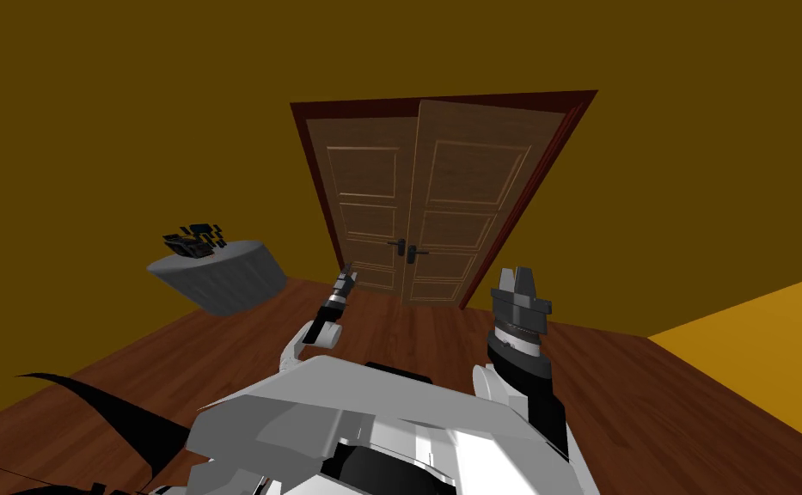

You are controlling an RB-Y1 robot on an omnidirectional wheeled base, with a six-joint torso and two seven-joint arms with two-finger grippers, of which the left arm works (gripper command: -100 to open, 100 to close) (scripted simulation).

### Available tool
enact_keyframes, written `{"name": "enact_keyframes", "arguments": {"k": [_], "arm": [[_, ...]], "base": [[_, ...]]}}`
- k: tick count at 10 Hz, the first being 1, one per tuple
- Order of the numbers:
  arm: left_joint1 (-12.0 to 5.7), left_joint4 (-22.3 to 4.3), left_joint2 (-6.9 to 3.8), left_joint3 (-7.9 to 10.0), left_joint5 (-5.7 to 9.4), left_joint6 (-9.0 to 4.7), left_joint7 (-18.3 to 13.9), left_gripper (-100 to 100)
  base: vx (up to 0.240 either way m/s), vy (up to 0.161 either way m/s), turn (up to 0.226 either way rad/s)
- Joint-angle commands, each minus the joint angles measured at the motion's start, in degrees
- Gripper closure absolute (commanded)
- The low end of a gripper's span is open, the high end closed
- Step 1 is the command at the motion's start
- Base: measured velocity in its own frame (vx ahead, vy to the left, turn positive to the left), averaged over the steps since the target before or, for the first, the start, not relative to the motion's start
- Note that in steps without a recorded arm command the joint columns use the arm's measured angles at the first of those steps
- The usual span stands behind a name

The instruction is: Pull the door open

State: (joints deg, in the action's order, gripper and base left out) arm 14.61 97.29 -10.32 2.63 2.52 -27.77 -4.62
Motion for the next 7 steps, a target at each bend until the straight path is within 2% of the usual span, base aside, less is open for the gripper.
{"name": "enact_keyframes", "arguments": {"k": [1,7], "arm": [[-1.13,-2.2,-0.63,0.34,0.29,0.49,-0.4,-100],[-5.0,-9.9,-2.9,1.58,1.34,1.88,-2.0,-100]], "base": [[0.106,-0.037,-0.043],[0.109,-0.033,-0.047]]}}
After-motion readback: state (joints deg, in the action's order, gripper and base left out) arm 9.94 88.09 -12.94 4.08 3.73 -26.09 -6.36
